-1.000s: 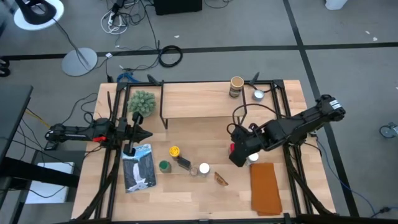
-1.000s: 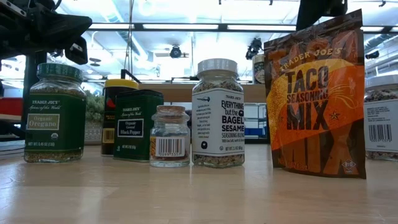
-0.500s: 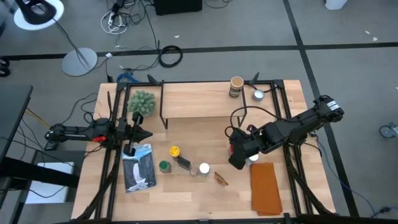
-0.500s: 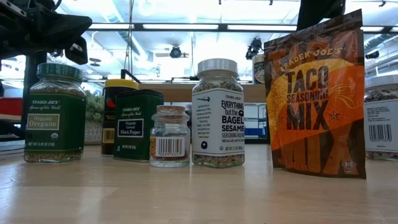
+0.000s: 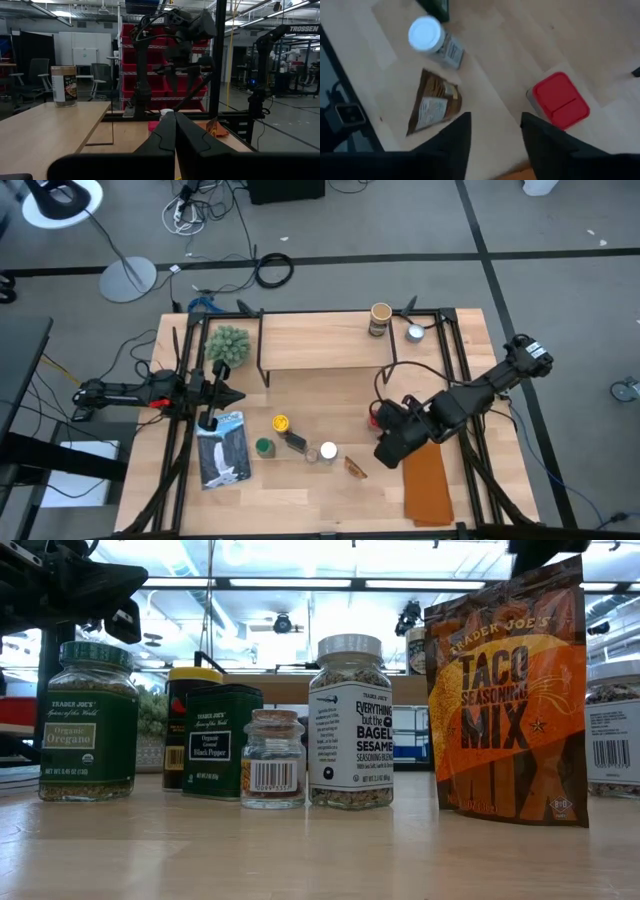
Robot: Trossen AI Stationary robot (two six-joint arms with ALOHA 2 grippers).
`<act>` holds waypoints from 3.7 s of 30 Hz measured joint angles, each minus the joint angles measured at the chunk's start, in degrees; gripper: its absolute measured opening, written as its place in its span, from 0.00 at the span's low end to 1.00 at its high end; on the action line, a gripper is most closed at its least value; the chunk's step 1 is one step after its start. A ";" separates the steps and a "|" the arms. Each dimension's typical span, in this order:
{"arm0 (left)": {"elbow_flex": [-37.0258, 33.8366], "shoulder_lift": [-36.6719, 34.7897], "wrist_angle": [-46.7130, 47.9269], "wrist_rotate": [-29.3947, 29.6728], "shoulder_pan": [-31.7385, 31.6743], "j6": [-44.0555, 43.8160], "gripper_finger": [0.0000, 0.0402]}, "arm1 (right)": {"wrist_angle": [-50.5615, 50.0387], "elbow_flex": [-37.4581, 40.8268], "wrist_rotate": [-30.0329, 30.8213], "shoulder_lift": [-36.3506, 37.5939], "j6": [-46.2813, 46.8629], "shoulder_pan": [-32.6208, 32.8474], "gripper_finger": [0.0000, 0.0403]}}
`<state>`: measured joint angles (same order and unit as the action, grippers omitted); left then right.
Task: Shelf spices
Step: Put the right white seasoning bottle on the shelf
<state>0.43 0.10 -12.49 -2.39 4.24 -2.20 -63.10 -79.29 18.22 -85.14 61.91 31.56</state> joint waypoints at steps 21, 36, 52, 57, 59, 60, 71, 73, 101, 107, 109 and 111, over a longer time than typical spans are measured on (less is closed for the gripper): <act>-0.02 0.00 0.02 -0.02 0.01 0.02 0.01 | -20.63 5.26 -4.57 0.04 28.56 6.92 0.69; 0.00 0.00 0.02 -0.02 0.01 0.02 0.01 | -8.97 14.89 -4.03 0.04 28.59 5.60 0.86; -0.02 0.00 0.04 0.00 0.01 0.02 0.01 | 10.53 31.96 2.21 0.02 32.68 3.14 0.87; 0.00 0.00 0.04 -0.02 0.00 0.02 0.01 | 10.55 34.31 10.80 0.02 37.32 3.58 0.80; -0.01 0.00 0.04 -0.01 0.00 0.02 0.01 | 10.66 34.94 10.43 0.02 37.51 3.58 0.75; 0.00 0.00 0.04 -0.02 -0.01 0.02 0.01 | 10.74 35.24 9.60 0.02 37.61 3.51 0.72; -0.01 0.00 0.04 -0.02 0.00 0.02 0.01 | 8.54 30.31 9.49 0.04 37.36 6.77 0.48; 0.00 0.00 0.04 -0.02 0.01 0.01 0.01 | 4.02 26.11 10.23 0.11 36.96 8.34 0.48; -0.01 0.00 0.04 0.00 0.01 0.02 0.01 | 7.95 -2.25 10.21 0.24 -37.25 3.59 0.48; -0.02 0.00 0.02 -0.02 0.01 0.02 0.01 | 18.28 -2.25 8.57 0.00 -37.41 -5.71 0.48; 0.00 0.00 0.04 -0.02 0.01 0.02 0.01 | 21.71 -2.25 7.81 0.00 -36.90 -8.98 0.48; -0.01 0.00 0.04 0.00 0.01 0.02 0.01 | 24.51 -2.25 7.47 0.00 -36.13 -12.20 0.48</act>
<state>0.42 0.10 -12.45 -2.39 4.25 -2.18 -38.59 -81.54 25.69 -85.14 25.78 19.36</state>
